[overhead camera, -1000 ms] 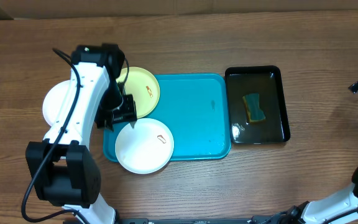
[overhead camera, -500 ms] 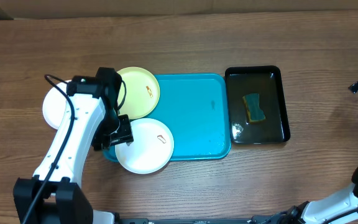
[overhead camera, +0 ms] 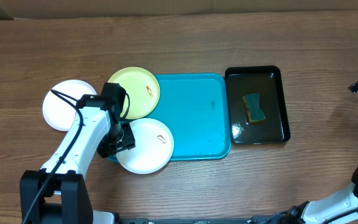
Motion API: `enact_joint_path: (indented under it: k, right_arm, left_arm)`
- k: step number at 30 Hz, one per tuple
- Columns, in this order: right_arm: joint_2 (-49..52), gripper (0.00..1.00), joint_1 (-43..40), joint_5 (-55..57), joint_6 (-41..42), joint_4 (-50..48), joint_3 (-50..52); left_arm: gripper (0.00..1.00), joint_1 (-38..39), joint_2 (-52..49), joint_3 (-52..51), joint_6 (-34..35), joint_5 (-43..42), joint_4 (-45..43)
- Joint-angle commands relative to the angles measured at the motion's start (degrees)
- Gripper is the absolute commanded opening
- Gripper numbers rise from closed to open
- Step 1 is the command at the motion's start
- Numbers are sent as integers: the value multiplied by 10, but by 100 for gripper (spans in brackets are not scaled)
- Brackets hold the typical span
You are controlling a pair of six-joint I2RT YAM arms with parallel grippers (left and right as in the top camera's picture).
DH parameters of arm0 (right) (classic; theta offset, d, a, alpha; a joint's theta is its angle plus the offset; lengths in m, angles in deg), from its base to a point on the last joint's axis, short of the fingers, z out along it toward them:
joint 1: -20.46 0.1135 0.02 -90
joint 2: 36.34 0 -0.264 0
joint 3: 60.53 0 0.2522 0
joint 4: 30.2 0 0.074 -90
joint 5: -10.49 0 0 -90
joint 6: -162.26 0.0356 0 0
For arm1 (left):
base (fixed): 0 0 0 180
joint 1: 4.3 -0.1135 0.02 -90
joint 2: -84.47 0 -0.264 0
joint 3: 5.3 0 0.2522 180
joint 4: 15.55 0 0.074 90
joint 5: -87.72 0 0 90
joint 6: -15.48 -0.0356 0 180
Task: Clean dirty plates on tray and stack at the side
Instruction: 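Move the left gripper to the second white plate and grasp its rim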
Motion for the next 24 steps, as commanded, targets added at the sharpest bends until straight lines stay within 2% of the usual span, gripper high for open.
enact_joint_path:
  k: [1,6,9,24]
  right_arm:
    - [-3,100,0,-3,2,-2,-5]
    - [-3,100,0,-3,2,-2,-5]
    - [-3,100,0,-3,2,-2,-5]
    - [-3,100,0,-3,2,-2,-5]
  left_arm:
    - [52,-2,3,-23,14,4,-19]
    - [52,-2,2,-65,14,3,-76]
    - [46,-2,2,-68,14,-2,-89]
    - [45,-2,1,-79,13,-5,-95]
